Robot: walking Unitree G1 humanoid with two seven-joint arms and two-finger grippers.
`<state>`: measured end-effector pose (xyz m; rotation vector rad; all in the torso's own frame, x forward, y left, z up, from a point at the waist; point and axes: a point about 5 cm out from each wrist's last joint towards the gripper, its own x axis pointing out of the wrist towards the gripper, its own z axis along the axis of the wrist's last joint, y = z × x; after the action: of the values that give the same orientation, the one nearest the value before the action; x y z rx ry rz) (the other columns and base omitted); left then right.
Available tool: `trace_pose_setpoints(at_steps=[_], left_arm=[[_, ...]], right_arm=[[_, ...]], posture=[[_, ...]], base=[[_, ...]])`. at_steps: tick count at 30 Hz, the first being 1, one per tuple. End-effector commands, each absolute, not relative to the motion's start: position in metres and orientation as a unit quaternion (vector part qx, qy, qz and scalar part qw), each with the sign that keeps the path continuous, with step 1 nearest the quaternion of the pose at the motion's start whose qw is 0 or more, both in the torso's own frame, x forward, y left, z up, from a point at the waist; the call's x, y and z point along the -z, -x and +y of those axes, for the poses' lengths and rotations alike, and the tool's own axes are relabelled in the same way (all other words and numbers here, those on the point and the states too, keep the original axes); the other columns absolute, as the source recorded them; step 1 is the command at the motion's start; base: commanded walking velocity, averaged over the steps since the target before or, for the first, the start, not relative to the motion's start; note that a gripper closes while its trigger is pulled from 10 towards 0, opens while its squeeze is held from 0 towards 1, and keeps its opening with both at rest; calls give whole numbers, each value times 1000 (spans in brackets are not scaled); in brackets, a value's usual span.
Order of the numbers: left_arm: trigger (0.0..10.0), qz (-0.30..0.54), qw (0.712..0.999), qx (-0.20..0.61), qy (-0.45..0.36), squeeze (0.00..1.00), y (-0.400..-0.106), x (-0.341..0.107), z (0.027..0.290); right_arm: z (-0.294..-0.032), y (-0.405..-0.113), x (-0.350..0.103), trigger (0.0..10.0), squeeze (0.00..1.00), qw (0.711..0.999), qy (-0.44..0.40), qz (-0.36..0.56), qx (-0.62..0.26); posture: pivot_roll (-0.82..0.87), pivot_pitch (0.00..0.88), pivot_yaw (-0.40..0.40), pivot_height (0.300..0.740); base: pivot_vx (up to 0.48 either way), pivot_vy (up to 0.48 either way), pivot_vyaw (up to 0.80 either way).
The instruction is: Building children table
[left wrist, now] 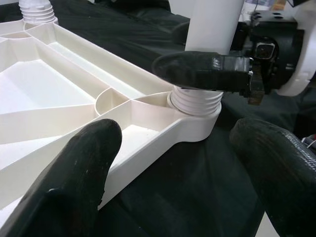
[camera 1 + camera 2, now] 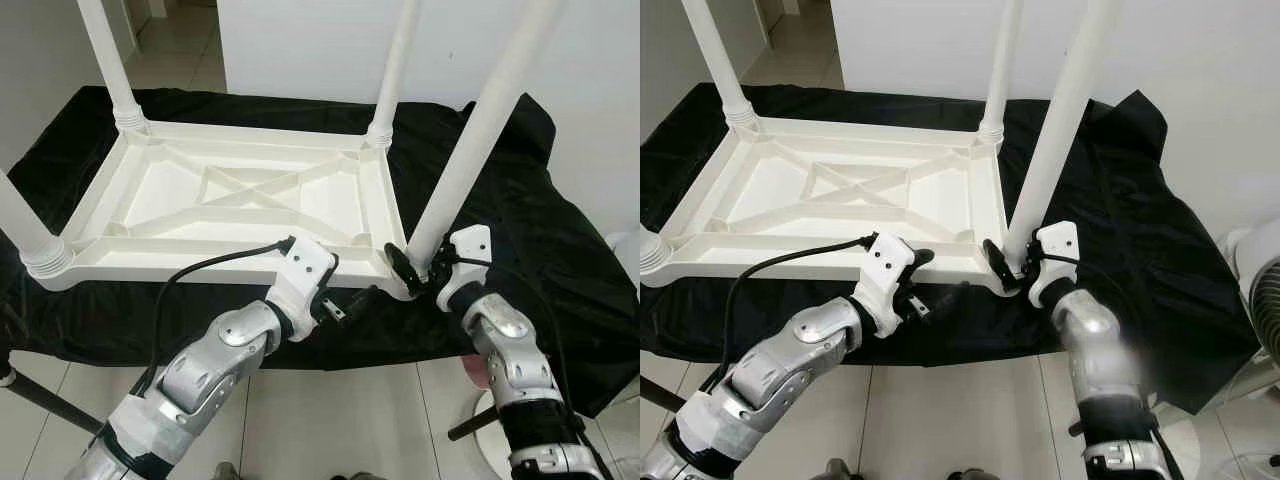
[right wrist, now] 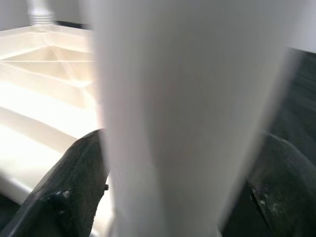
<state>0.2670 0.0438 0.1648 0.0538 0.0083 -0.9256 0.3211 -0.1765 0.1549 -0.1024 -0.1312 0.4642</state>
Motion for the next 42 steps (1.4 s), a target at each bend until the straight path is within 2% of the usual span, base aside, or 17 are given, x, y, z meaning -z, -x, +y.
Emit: trace_pose_setpoints(at_steps=[1,2,14,15,18,19,23,35,39,42], left_arm=[[10000,9,852,523,-37,0,-261,-163,39],[10000,9,853,521,-37,0,-261,-164,39],[10000,11,857,515,-34,0,-261,-164,41],[10000,11,856,515,-34,0,-261,-164,42],[10000,12,856,515,-34,0,-261,-164,42],[10000,12,856,516,-34,0,-260,-164,42],[10000,15,855,518,-35,0,-260,-162,42],[10000,17,854,518,-34,0,-258,-162,43],[10000,17,855,517,-34,0,-259,-162,44],[10000,17,855,517,-34,0,-259,-162,43]], right_arm=[[-177,-322,-153,4627,0,964,55,-60,-254],[-178,-324,-154,0,0,962,61,-58,-261],[-191,-321,-141,0,0,963,49,-35,-263],[-192,-321,-140,6353,0,965,43,-33,-258],[-192,-320,-140,6353,0,965,40,-33,-256],[-192,-320,-140,10000,0,968,35,-36,-246],[-182,-318,-141,10000,0,982,-8,-46,-185],[-166,-312,-139,10000,0,995,-27,-37,-90],[-165,-310,-138,10000,0,998,-37,-29,-35],[-158,-304,-135,10000,0,997,-51,-25,45]], posture=[[-15,62,-42,740],[-14,64,-44,740],[-14,83,-45,740],[-16,85,-42,740],[-17,86,-41,740],[-19,86,-40,740],[-21,90,-37,740],[-23,92,-32,740],[-23,91,-34,740],[-23,91,-35,740]], base=[[0,0,0],[0,0,0],[0,0,0],[0,0,0],[0,0,0],[0,0,0],[0,0,0],[0,0,0],[0,0,0],[0,0,0]])
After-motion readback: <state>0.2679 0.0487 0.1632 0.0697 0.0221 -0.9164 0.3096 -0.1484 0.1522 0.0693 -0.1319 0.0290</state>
